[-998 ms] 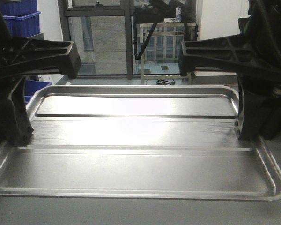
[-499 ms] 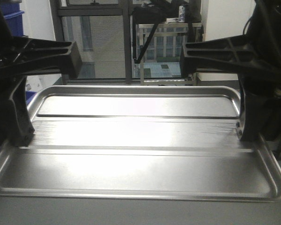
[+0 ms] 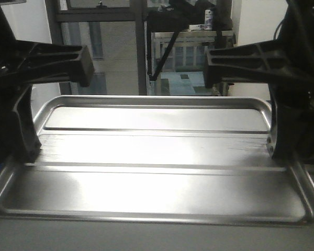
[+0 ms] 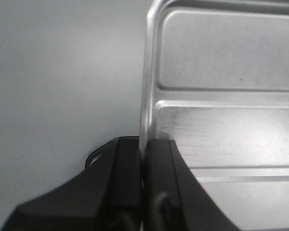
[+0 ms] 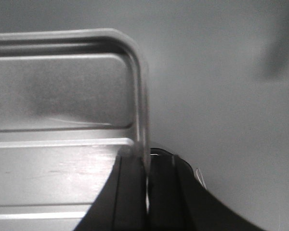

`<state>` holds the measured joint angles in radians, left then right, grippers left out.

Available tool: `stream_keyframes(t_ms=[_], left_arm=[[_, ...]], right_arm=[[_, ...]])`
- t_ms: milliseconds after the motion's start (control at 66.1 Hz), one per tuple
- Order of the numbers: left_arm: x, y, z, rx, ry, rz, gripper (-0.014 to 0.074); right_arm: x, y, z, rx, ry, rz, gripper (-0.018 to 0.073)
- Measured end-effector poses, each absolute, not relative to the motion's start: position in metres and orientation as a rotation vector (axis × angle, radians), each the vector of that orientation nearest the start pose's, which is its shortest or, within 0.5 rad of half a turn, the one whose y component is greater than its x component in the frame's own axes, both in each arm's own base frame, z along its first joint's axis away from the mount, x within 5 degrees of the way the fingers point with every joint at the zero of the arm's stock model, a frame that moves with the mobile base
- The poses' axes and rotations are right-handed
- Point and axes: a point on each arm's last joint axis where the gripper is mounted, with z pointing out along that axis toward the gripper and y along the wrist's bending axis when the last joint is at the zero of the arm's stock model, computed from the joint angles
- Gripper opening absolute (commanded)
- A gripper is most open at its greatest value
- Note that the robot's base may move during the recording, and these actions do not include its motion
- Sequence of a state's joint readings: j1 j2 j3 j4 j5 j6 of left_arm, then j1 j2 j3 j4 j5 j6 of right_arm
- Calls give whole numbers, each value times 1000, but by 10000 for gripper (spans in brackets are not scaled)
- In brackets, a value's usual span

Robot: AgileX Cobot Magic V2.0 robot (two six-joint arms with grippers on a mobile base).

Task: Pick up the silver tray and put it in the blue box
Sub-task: 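Hold the tray level in both grippers while the base turns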

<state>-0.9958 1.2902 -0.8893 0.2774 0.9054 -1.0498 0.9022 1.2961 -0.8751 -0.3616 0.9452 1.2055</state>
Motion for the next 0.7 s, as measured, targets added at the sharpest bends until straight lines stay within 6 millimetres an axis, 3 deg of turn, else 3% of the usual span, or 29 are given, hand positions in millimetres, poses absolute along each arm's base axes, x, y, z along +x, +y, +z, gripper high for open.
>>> stream_keyframes(t_ms=[696], left_arm=[[145,-188,266,111,2735,-236,-104]], right_arm=[[164,166,261,181,2712,124,49]])
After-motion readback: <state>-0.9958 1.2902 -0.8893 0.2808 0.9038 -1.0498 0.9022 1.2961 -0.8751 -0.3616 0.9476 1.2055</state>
